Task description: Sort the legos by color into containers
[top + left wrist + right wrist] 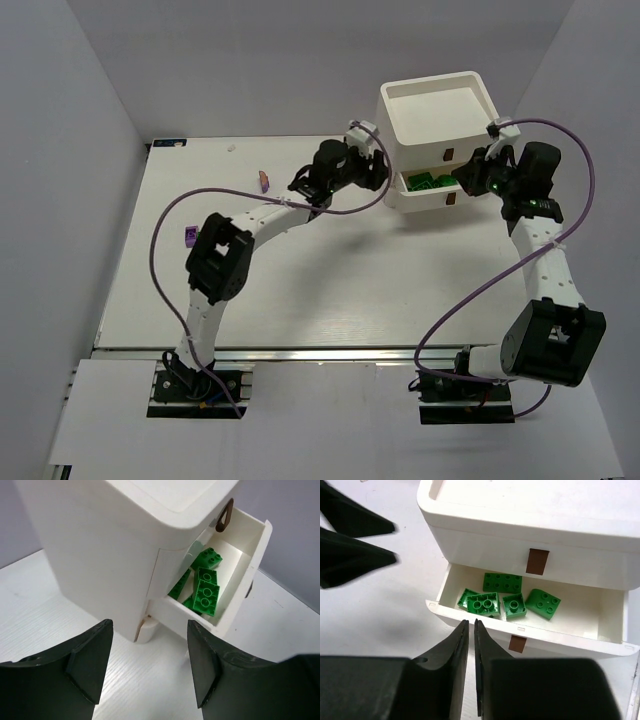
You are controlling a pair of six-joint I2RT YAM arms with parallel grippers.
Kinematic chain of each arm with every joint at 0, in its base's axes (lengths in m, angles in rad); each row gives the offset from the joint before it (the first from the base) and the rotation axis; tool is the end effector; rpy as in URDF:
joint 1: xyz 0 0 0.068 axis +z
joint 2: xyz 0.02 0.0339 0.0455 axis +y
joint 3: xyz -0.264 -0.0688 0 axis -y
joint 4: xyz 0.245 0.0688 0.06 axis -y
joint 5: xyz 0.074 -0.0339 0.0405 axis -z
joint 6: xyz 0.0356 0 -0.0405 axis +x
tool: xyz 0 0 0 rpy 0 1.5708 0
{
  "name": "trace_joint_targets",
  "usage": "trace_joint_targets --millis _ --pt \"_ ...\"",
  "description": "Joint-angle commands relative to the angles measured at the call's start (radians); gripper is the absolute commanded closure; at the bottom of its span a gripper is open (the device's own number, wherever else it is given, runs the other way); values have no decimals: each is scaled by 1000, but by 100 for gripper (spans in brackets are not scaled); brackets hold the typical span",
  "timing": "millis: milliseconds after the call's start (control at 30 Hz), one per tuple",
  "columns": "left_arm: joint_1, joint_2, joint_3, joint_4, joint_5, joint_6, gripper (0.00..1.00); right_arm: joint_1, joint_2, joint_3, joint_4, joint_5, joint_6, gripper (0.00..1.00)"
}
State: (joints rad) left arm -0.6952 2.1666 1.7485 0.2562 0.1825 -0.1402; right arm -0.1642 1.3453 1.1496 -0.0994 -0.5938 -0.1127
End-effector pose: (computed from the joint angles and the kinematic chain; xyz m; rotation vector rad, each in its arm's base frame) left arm 0.3982 -0.3406 0.2698 0.6234 1.6811 -0.7658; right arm 0.3111 -0.0313 0.3519 -0.3584 1.7934 0.3580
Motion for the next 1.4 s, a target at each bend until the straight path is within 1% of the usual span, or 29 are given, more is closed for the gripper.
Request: trace_joint_targets --millis 0,33,67,100,133,167,200,233,267,300,333,367,400,433,500,567,633,700,800,933,1033,1367 --pt "6 -238 -91 22 -21 -8 29 -18 0 70 0 12 -28 84" --pt "6 -273 -124 11 -53 -19 29 -21 8 103 -16 59 -15 74" --pt "6 -309 -192 -1 -70 -33 29 -30 23 122 -25 75 37 70" --pt "19 -382 -233 -26 -80 -64 29 -58 29 143 -48 74 59 67" --pt "29 -419 -269 -41 -96 -81 29 -67 40 186 -62 46 80 64" --pt "29 -457 -311 -75 -130 -96 29 -73 52 208 -72 25 105 62" --pt "42 -535 -387 -90 -144 -123 29 -90 60 228 -82 0 145 62" --pt "51 -572 -424 -103 -155 -136 28 -93 66 269 -98 -6 159 59" --pt "51 -611 -460 -135 -202 -148 26 -97 83 291 -106 -3 174 58" --pt "51 -686 -528 -149 -215 -162 25 -103 92 315 -114 21 207 55" --pt "51 -723 -562 -167 -233 -173 23 -103 116 369 -134 46 223 53" --pt "60 -757 -590 -199 -288 -188 18 -103 132 398 -146 81 241 52" --pt "60 -795 -648 -221 -310 -215 16 -106 147 424 -155 132 272 49" --pt "60 -861 -674 -236 -336 -229 13 -104 161 444 -154 150 277 48" --pt "60 -919 -716 -311 -412 -274 6 -103 201 484 -142 175 269 47" --pt "69 -987 -764 -359 -448 -291 5 -100 271 547 -146 184 260 46" --pt "69 -1016 -791 -389 -483 -314 4 -100 348 593 -148 203 258 46" --pt "69 -1051 -802 -420 -500 -318 4 -101 394 651 -143 259 251 45" --pt "69 -1085 -819 -443 -517 -331 4 -98 466 700 -100 298 216 45" --pt "69 -1113 -840 -457 -541 -340 4 -101 587 797 -105 290 188 45" --pt "69 -1113 -839 -474 -545 -340 4 -101 638 849 -94 281 163 46" --pt "69 -1107 -827 -503 -563 -345 4 -98 721 900 -74 288 150 48"
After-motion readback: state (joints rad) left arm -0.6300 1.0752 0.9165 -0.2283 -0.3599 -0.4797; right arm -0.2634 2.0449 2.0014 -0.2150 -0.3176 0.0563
